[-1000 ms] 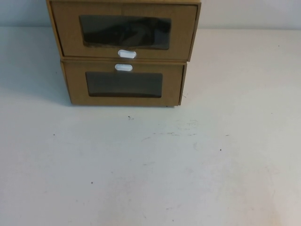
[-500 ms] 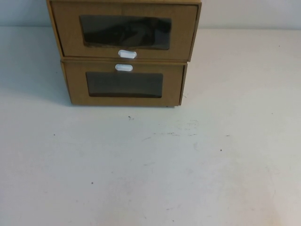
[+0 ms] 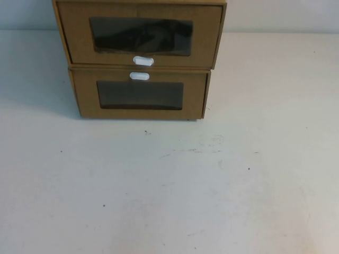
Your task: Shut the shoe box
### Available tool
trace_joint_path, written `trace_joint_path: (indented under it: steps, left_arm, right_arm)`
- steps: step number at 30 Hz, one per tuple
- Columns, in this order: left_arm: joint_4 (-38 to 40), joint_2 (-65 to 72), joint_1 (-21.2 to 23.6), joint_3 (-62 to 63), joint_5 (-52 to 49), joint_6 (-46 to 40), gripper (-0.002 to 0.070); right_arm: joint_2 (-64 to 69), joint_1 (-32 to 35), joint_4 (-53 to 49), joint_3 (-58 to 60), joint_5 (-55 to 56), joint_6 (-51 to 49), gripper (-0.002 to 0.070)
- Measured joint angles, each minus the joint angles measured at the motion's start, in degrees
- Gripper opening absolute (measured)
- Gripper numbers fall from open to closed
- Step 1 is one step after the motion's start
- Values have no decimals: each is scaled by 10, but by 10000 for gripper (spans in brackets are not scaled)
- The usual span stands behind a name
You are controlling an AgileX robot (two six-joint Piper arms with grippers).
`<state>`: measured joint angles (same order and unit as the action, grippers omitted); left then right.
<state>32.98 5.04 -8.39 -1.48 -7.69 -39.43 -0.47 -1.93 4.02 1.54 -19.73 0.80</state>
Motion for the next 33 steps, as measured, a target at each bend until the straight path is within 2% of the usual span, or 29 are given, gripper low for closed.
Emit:
trace_joint_path:
  steps: [3, 7, 10, 16, 33]
  left_arm:
    - [-43, -5, 3, 0, 28, 121, -2]
    - [-219, -44, 16, 0, 15, 302, -2]
    - [-286, -56, 19, 0, -28, 355, -2]
    - [-330, -56, 21, -1, -129, 378, -2]
    - [-341, -57, 21, -1, -137, 378, -2]
  right_arm:
    - [0, 0, 0, 0, 0, 0, -13]
    - [0, 0, 0, 0, -1, 0, -13]
    - [0, 0, 0, 0, -2, 0, -13]
    - [0, 0, 1, 0, -2, 0, -13]
    - [0, 0, 1, 0, -2, 0, -13]
